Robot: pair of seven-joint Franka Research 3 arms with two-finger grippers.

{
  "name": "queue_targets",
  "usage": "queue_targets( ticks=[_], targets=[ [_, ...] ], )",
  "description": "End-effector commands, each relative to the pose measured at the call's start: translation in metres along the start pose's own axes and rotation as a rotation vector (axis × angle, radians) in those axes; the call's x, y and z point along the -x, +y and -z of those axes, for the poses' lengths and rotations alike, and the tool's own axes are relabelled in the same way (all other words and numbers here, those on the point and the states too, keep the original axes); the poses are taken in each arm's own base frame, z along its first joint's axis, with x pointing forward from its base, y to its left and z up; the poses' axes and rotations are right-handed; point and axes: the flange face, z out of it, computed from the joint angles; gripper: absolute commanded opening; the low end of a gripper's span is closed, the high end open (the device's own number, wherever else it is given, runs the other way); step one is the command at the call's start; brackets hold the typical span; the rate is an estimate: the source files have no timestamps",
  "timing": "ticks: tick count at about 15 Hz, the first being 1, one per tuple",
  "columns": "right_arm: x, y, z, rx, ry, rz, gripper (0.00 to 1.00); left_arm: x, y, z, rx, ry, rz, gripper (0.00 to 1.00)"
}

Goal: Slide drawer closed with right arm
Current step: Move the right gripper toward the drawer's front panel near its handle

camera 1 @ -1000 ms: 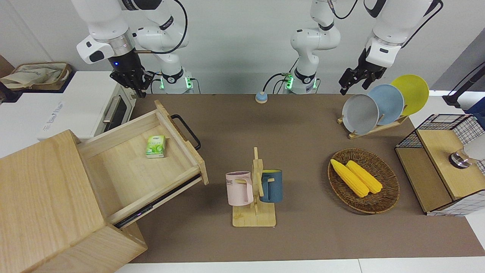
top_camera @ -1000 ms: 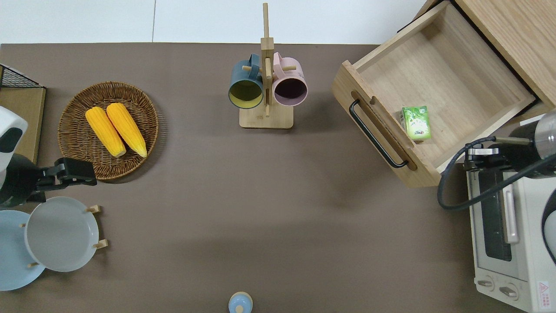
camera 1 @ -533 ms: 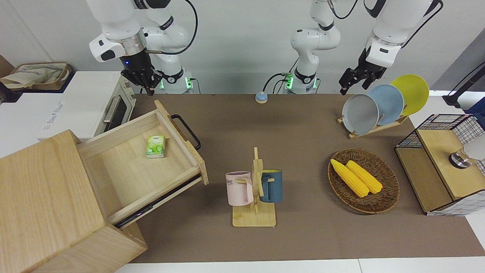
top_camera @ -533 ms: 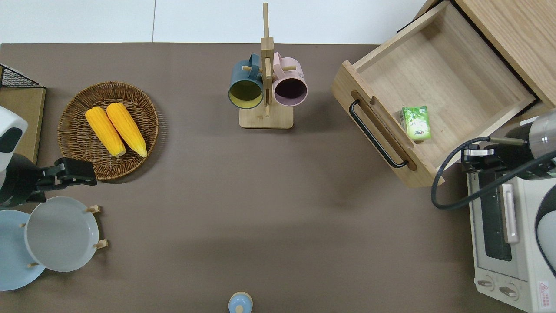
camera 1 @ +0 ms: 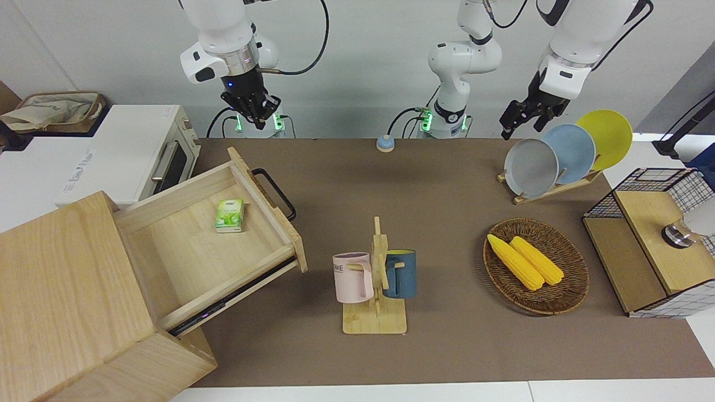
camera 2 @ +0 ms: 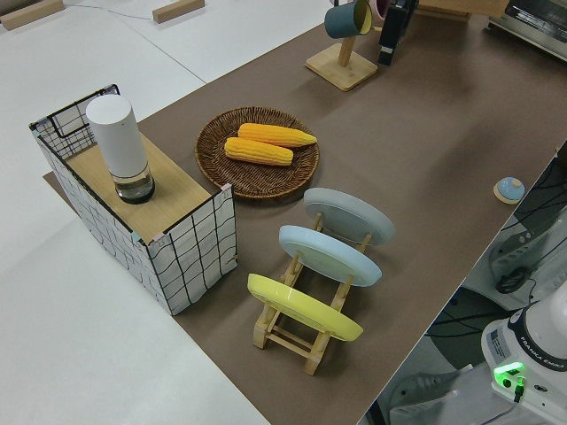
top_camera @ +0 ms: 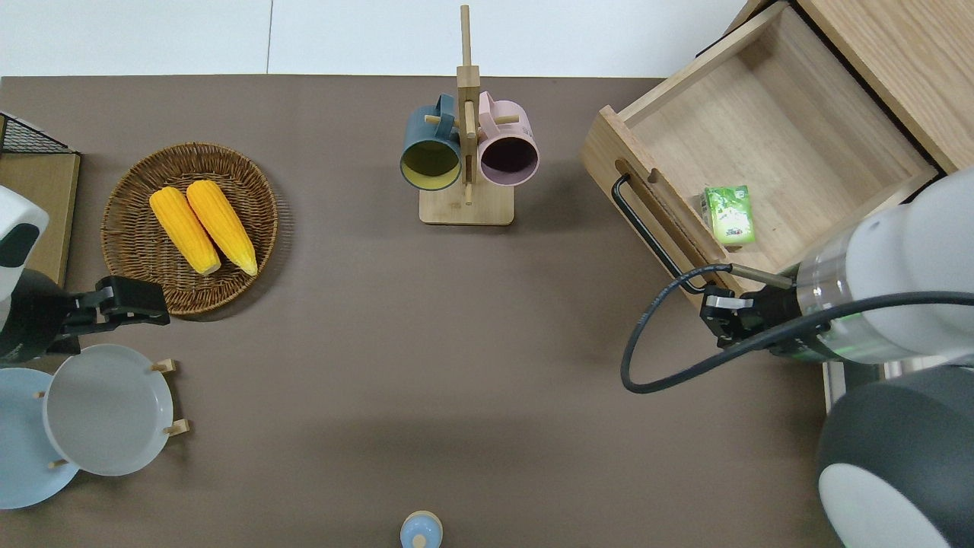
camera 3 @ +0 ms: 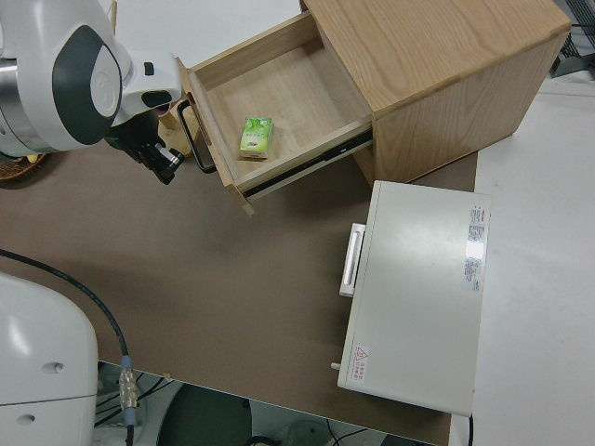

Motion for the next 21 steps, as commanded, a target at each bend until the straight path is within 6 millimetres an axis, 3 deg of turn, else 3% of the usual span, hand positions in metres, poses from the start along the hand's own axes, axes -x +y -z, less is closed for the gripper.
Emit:
queue_targets(
  ticks=[1,4,9,12,18,21],
  targets=[
    [0.023,-0.023,0.003,-0.022,-0.019,-0.095,0.0,0.004,-0.003,0.005,-0.001,-0.005,-0.006,0.99],
    [0.038,-0.047,-0.004,-0.045,-0.013,-0.159,0.0,0.004,-0.003,0.005,0.0,-0.003,-0.006,0.99],
    [0.052,-0.086,-0.051,-0.049,-0.001,-0.219,0.0,0.004,-0.003,0.005,-0.001,-0.005,-0.006,0.99],
    [0.048,-0.098,-0.079,-0.062,0.014,-0.262,0.0,0.004,-0.003,0.005,0.0,-0.003,-0.006,0.99],
    [0.019,-0.084,-0.104,-0.07,0.013,-0.356,0.0,0.004,-0.003,0.005,0.0,-0.003,-0.006,0.99],
    [0.006,-0.089,-0.118,-0.079,0.019,-0.405,0.0,0.004,-0.003,0.005,0.0,-0.003,-0.006,0.99]
  ],
)
